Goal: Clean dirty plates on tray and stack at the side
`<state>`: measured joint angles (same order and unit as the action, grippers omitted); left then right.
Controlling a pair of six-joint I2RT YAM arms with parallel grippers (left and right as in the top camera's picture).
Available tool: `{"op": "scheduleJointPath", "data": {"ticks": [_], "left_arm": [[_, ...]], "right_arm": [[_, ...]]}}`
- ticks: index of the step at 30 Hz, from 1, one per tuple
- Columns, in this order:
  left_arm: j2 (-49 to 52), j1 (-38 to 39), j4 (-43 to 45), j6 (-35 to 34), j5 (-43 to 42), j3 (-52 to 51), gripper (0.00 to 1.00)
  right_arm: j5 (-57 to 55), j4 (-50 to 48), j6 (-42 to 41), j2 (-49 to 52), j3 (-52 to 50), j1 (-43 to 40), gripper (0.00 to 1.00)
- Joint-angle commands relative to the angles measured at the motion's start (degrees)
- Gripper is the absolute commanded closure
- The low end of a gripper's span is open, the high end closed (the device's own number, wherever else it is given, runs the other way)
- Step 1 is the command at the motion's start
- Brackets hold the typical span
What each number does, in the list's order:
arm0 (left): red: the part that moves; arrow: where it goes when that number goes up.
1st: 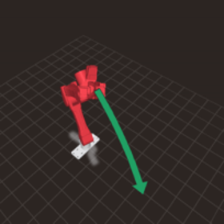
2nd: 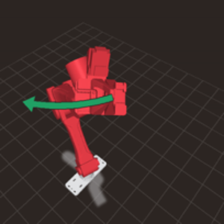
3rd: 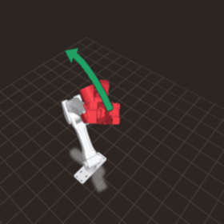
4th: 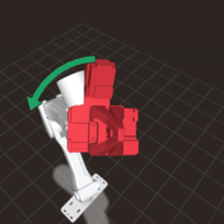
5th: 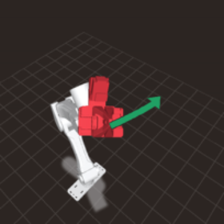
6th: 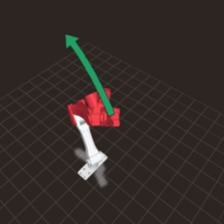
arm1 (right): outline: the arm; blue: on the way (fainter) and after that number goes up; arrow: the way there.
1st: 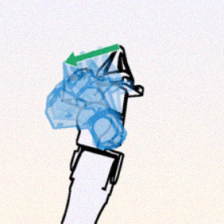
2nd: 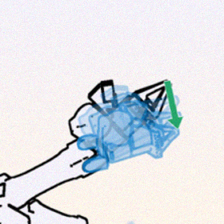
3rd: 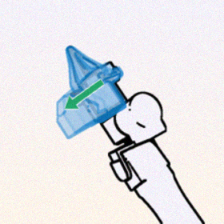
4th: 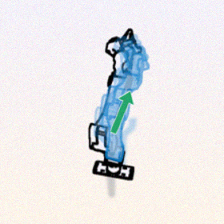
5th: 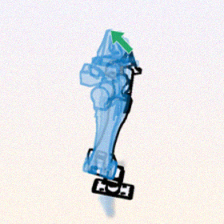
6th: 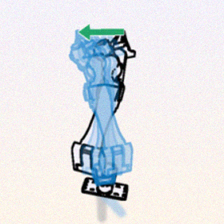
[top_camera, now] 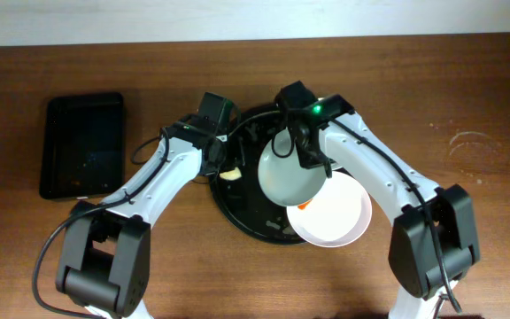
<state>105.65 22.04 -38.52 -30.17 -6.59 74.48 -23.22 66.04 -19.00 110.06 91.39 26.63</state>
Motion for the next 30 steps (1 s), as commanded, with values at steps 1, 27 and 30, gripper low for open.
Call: {"op": "scheduleJointPath", "data": {"ticks": [1, 27, 30], "left_arm": [[-1.75, -0.22, -0.15, 1.62, 1.81, 0.94, 1.0], [-1.75, -0.26, -0.17, 1.62, 3.43, 0.94, 1.0], [-1.75, -0.26, -0.15, 1.62, 3.43, 0.94, 1.0]], "right_arm": [[-8.02, 1.55, 1.27, -4.87, 4.85, 0.37, 0.96], [-30.47, 3.23, 1.99, -8.66, 6.23, 15.74, 0.96], [-30.47, 3.19, 1.99, -8.66, 6.23, 15.74, 0.96]]}}
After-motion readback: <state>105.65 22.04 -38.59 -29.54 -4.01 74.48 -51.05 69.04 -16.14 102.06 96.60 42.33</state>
